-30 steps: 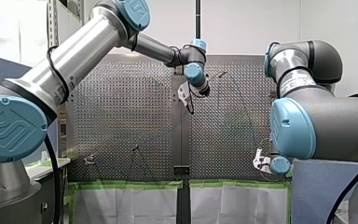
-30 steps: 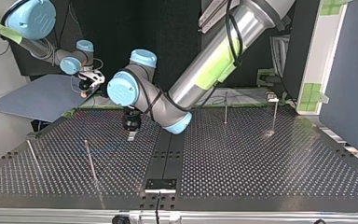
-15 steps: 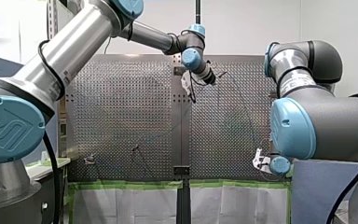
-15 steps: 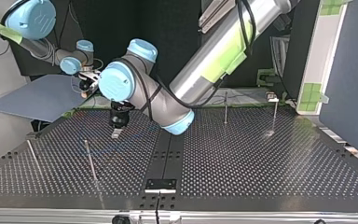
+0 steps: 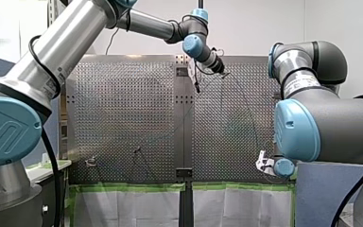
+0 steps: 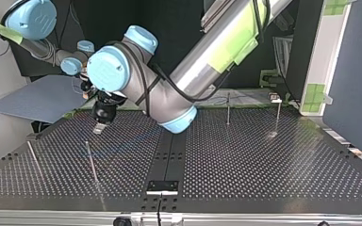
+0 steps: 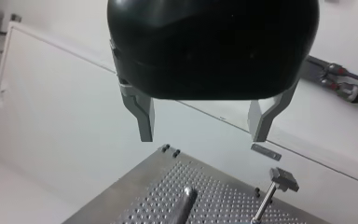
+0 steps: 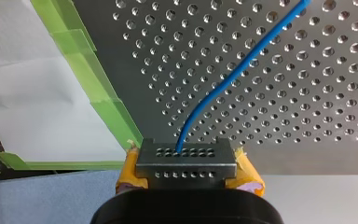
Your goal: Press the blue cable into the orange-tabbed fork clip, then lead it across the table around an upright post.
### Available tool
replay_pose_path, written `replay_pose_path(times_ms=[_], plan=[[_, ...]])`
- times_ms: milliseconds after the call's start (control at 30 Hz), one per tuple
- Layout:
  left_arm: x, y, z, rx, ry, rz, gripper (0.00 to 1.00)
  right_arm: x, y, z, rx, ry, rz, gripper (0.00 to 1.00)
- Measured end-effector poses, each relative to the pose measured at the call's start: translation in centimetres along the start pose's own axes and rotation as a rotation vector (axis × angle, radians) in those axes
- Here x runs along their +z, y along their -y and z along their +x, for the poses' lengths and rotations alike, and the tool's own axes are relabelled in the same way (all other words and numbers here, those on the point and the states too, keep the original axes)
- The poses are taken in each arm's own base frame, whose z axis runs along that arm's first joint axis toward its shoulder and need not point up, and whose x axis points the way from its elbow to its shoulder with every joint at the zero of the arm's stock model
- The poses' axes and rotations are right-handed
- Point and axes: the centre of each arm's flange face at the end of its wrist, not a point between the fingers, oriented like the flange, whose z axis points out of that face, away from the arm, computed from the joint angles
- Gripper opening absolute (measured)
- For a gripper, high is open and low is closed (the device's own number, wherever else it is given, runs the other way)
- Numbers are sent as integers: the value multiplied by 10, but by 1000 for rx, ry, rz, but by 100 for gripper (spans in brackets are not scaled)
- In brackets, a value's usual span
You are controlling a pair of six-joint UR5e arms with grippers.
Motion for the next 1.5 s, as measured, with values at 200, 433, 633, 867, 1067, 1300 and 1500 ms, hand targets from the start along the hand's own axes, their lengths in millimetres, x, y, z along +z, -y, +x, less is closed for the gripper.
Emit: replay_pose_path(times_ms=[200, 433, 633, 867, 1067, 1300, 1500], plan=[[0, 6, -9, 56, 26, 0, 100, 0, 0, 0, 1, 1, 1, 0], [-1, 2, -19, 120, 51, -56, 100, 0, 0, 0, 2, 2, 1, 0], [-3, -6, -21, 182, 50, -114, 100, 0, 1, 0, 1, 2, 2, 0], [-4, -6, -22, 248, 51, -132, 100, 0, 1, -1, 1, 2, 2, 0], [-5, -3, -20, 283, 48, -128, 100, 0, 1, -1, 2, 2, 2, 0], [-5, -1, -19, 285, 48, -127, 100, 0, 1, -1, 3, 2, 2, 0], [-6, -2, -19, 287, 50, -142, 100, 0, 1, 0, 3, 1, 2, 0]])
